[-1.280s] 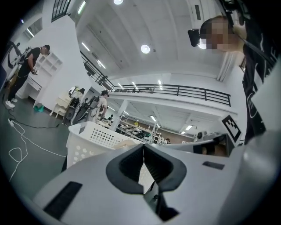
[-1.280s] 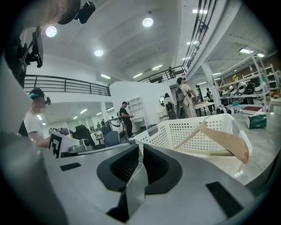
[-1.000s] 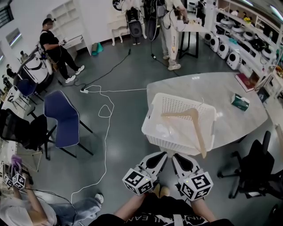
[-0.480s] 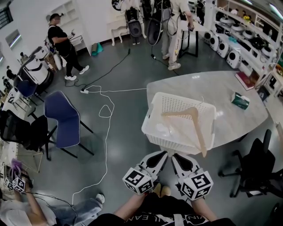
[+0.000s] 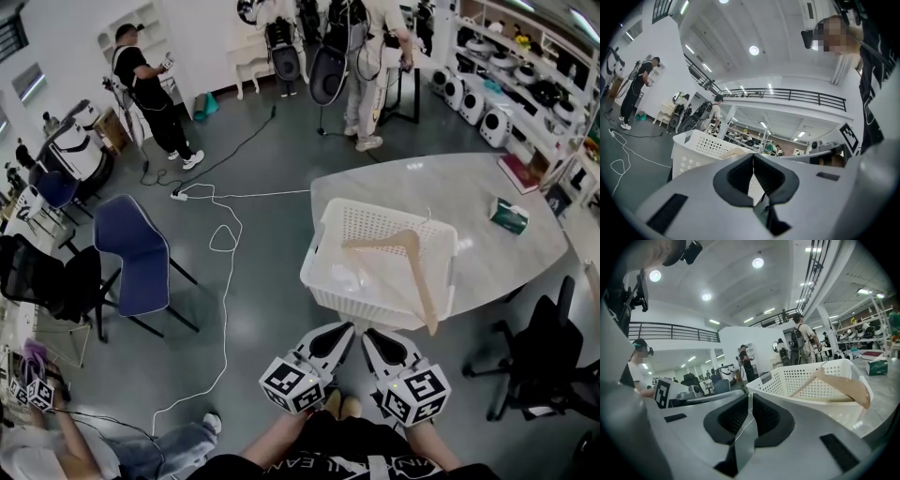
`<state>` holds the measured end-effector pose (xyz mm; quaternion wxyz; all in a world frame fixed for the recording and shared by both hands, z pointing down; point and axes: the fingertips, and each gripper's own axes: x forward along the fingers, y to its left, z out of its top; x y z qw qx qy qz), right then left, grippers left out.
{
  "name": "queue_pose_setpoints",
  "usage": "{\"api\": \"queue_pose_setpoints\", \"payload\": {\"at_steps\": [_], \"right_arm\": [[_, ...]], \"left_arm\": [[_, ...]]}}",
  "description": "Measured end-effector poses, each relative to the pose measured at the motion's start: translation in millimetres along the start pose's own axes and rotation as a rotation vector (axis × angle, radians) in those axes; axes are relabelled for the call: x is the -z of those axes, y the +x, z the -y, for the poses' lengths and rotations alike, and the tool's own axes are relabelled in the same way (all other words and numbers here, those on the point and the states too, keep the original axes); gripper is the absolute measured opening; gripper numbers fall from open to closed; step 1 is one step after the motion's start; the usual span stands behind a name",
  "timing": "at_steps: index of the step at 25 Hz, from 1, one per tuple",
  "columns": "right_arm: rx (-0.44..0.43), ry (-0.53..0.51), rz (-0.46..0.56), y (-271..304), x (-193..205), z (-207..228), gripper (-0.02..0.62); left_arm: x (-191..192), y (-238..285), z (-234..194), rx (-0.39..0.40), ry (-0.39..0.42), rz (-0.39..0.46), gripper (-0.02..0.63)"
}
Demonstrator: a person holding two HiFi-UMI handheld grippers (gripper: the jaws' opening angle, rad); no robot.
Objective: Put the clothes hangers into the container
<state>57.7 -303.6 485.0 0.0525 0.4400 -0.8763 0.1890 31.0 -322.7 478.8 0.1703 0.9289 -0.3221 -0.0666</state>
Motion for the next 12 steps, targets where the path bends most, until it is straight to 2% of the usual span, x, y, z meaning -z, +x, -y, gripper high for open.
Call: {"api": "queue_pose_setpoints", "payload": {"at_steps": [12], "right_arm": [[0.000, 0.007, -0.002, -1.4, 2.0, 0.9, 0.051]], "left_arm": [[1.0, 1.3, 0.0, -0.001, -0.002, -0.001, 0.009]]}}
